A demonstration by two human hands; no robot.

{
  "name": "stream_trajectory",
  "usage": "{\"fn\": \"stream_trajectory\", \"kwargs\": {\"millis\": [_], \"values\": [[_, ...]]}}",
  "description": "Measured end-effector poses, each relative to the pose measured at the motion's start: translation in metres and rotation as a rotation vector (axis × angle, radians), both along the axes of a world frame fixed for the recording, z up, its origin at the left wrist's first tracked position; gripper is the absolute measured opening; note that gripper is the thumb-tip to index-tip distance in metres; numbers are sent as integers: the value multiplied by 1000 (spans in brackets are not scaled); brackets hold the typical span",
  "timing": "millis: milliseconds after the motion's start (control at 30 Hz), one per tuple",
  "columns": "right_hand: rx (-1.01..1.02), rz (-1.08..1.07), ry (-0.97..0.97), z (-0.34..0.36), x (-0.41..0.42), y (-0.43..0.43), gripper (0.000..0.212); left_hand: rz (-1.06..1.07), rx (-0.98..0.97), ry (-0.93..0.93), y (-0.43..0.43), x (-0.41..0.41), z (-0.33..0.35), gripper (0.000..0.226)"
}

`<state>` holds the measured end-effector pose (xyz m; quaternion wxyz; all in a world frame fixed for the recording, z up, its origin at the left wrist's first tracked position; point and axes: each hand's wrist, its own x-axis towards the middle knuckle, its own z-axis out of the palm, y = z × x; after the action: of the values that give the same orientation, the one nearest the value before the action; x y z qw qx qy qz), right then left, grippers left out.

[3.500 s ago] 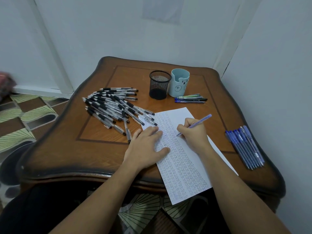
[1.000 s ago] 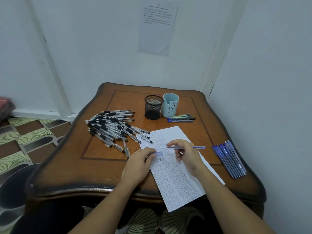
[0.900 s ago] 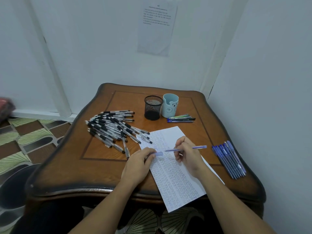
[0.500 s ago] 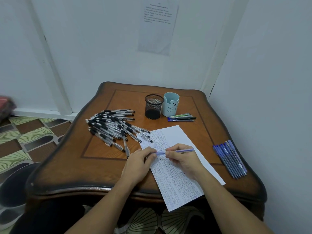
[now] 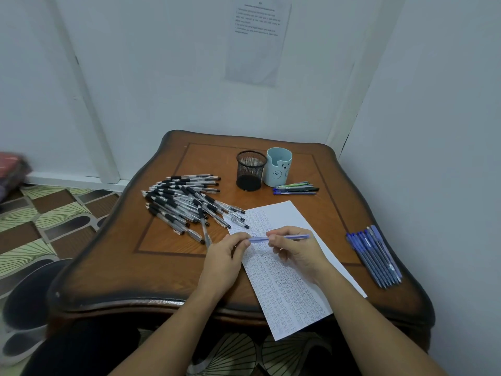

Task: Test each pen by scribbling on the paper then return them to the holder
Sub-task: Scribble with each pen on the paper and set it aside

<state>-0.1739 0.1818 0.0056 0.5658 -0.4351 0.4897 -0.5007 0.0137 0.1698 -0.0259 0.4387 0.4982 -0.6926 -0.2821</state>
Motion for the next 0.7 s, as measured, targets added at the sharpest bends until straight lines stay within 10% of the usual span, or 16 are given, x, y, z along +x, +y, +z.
{"fn": "stream_trajectory", "kwargs": {"millis": [167,433,700], "values": [[-13,-6,159,14,-23,-1,10,22,-58,2,2,2,1,16],[-109,327,1135,39,-2,-13,22,28,-126,-9,3,15,14,19],[-303,500,1133,53,99,-43,15,163,-147,-93,-1,119,36,28]]}}
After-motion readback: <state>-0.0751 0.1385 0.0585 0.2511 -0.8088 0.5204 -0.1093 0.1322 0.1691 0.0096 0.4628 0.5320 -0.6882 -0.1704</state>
